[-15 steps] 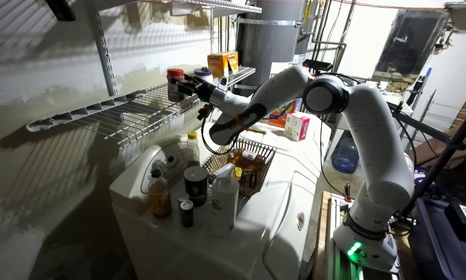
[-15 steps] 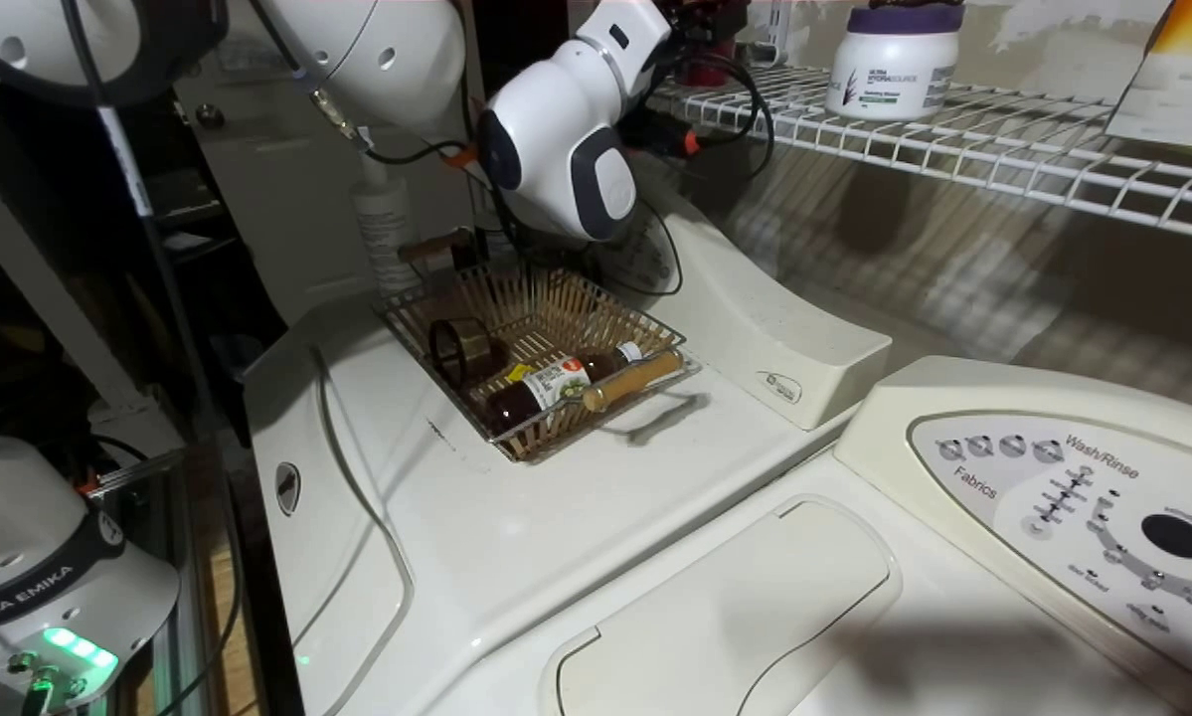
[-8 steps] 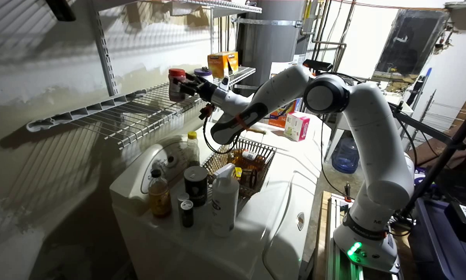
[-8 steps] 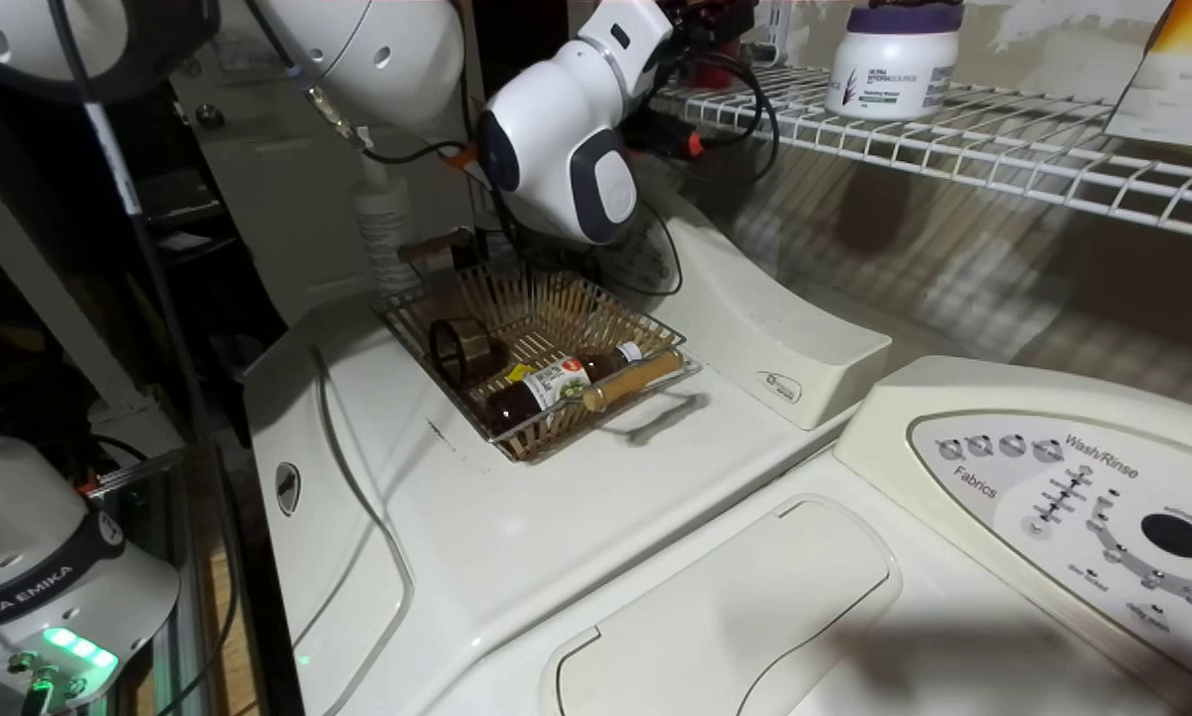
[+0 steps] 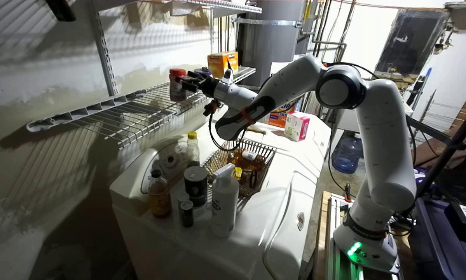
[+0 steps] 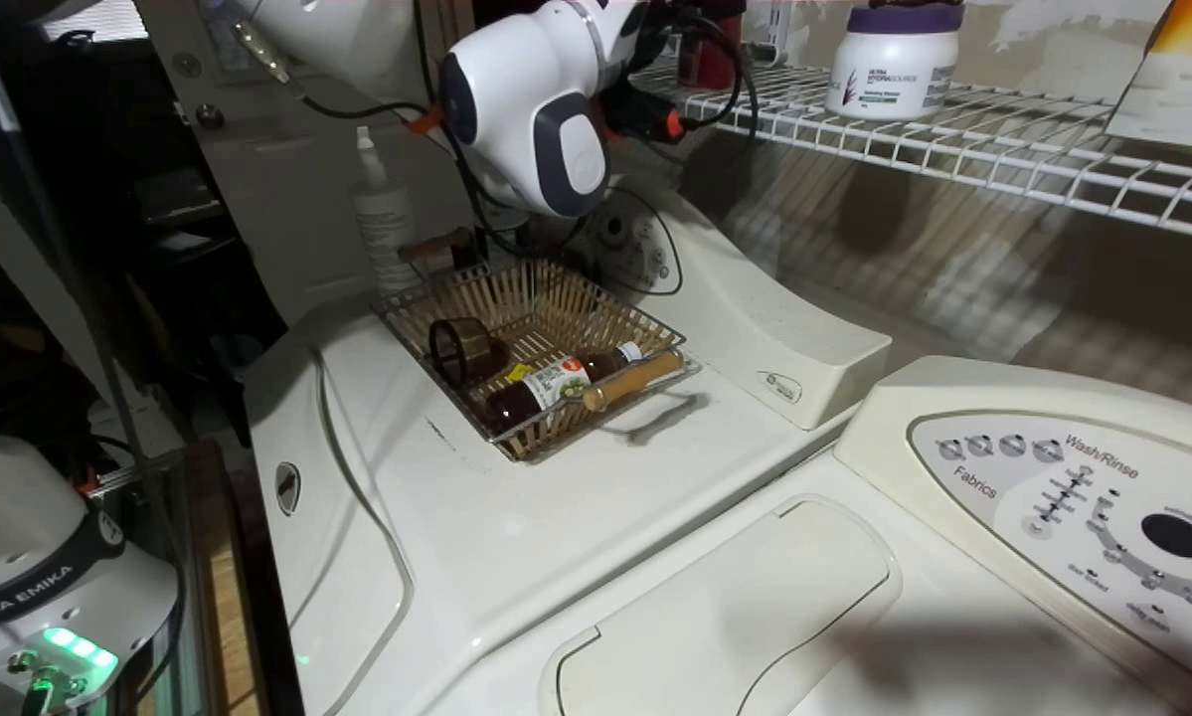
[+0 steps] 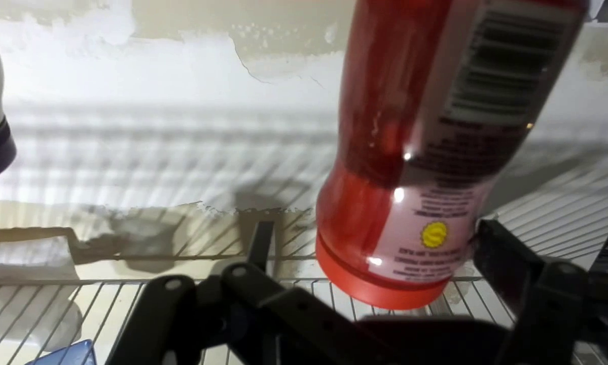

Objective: Place the container on the left side of the bottom shelf upright.

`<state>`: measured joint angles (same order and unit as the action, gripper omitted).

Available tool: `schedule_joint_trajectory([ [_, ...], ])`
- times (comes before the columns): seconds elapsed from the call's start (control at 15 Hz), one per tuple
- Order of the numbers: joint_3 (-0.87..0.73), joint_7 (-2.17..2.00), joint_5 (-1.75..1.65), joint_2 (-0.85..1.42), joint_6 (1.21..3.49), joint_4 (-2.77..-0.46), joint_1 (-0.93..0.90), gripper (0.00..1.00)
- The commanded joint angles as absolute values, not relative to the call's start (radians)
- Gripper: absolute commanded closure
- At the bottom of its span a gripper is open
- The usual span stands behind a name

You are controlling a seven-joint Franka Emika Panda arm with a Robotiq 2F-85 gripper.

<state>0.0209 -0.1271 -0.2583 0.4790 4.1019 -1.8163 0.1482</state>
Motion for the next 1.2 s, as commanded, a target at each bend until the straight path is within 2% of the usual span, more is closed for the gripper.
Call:
schedule_joint_trajectory([
  [0.0, -0.001, -0.060, -0.164, 0.377, 4.000, -1.925, 0.092, 0.00],
  [0.87, -0.043, 0.406, 0.400, 0.268, 3.751, -1.973, -0.159, 0.00],
  [1.13, -0.092, 0.625, 0.636, 0.265, 3.781, -1.971, -0.245, 0.00],
])
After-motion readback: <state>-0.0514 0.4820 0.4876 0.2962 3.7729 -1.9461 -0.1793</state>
